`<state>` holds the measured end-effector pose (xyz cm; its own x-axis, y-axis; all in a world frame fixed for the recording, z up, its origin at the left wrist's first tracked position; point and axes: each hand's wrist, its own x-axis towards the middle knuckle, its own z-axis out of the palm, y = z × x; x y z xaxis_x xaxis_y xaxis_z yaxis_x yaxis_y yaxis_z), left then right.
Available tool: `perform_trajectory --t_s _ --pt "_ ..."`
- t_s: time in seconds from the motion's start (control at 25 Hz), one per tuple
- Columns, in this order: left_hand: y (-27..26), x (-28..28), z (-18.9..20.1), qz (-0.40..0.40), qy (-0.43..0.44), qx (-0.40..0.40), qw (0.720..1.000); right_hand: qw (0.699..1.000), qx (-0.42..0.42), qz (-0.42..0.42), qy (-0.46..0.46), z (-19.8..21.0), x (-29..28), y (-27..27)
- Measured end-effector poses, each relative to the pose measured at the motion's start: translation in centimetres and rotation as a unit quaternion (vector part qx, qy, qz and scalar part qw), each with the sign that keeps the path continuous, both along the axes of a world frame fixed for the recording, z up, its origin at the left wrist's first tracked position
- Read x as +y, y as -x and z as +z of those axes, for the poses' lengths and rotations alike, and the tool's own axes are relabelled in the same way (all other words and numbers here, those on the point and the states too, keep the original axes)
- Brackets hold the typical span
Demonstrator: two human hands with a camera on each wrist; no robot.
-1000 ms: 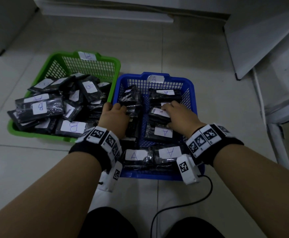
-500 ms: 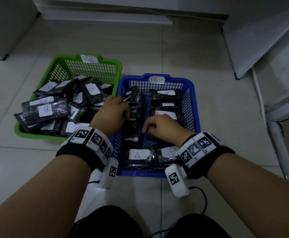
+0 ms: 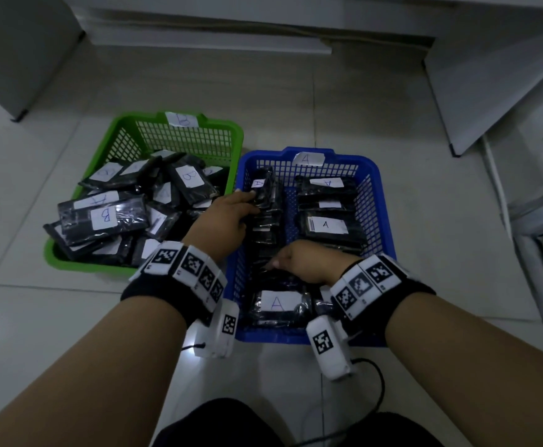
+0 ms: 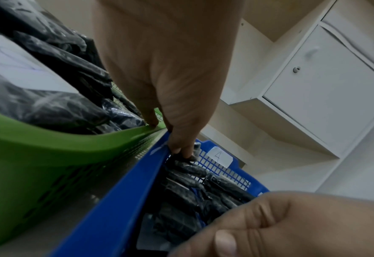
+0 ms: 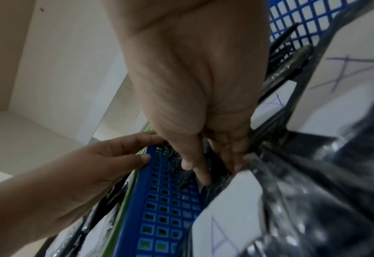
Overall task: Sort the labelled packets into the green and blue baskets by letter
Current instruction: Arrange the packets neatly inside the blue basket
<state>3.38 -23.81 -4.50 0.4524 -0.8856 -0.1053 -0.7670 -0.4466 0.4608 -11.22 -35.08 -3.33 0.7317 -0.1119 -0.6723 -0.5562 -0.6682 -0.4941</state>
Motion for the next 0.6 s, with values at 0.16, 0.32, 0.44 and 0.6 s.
perform_trajectory --t_s 0.16,0.32,0.44,0.6 --pt "-0.1 0.0 -0.1 -0.02 0.009 0.005 1.0 0.987 -0.016 -0.115 -0.114 -0.6 0.9 0.6" --pt "-0.2 0.1 0.2 -0.025 -0.007 0.01 1.0 0.958 -0.061 -0.229 -0.163 -1.3 0.9 0.6" --pt "-0.4 0.1 0.6 -0.018 -0.018 0.017 1.0 0.875 -0.097 -0.392 -0.266 -1.0 0.9 0.1" --pt "-0.6 0.4 0.5 -0.033 -0.009 0.023 0.999 0.86 -0.089 -0.4 -0.305 -0.7 0.9 -1.0"
